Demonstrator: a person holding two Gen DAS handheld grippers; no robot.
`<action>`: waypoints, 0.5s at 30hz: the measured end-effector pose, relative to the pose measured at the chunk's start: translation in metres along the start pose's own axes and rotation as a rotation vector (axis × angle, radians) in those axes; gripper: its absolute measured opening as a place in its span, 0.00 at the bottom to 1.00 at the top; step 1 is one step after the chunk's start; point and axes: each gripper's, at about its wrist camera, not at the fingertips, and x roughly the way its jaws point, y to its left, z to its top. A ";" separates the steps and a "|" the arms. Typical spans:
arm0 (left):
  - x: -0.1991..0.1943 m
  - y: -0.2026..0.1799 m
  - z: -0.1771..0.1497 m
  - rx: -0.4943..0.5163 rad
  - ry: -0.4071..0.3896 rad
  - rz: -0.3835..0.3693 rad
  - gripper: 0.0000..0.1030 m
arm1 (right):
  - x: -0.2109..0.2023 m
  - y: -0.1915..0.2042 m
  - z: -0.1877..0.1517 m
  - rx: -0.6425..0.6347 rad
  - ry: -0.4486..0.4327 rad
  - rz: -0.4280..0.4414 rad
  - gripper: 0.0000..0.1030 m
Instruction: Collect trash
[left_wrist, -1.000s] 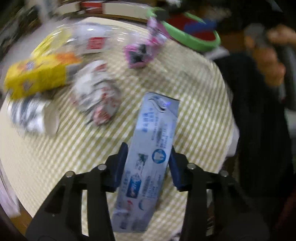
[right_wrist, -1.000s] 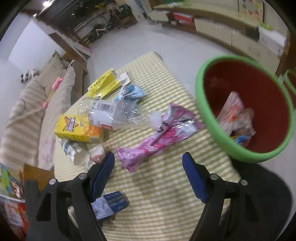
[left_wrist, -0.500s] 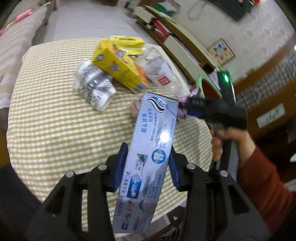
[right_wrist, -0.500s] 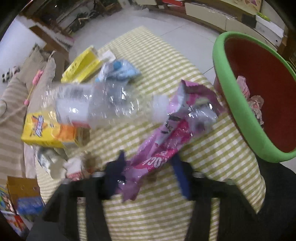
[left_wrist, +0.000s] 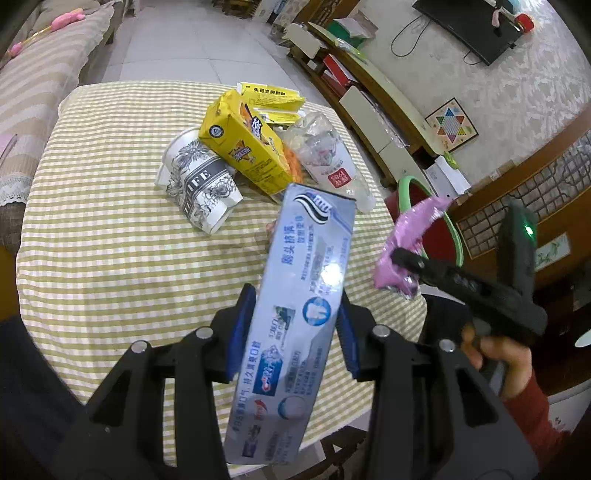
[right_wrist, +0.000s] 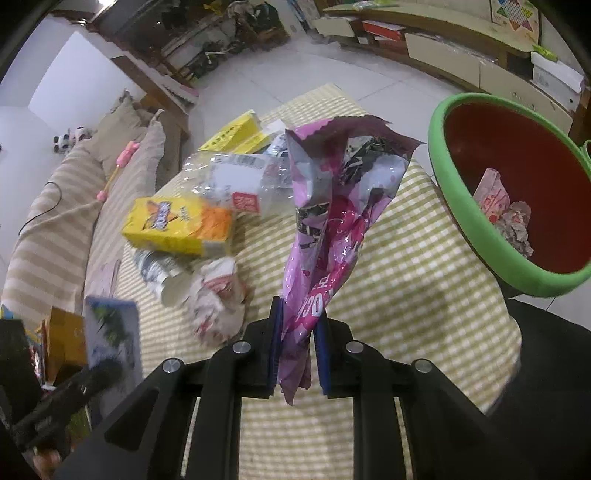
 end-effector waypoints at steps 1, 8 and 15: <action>0.001 0.000 0.000 -0.002 0.001 -0.001 0.39 | -0.004 0.003 -0.003 -0.005 -0.006 -0.002 0.15; 0.006 -0.008 0.004 -0.006 -0.007 0.007 0.39 | -0.014 0.024 -0.007 -0.061 -0.046 -0.028 0.15; 0.006 -0.019 0.009 0.035 -0.026 0.034 0.39 | -0.020 0.024 -0.006 -0.080 -0.052 -0.029 0.15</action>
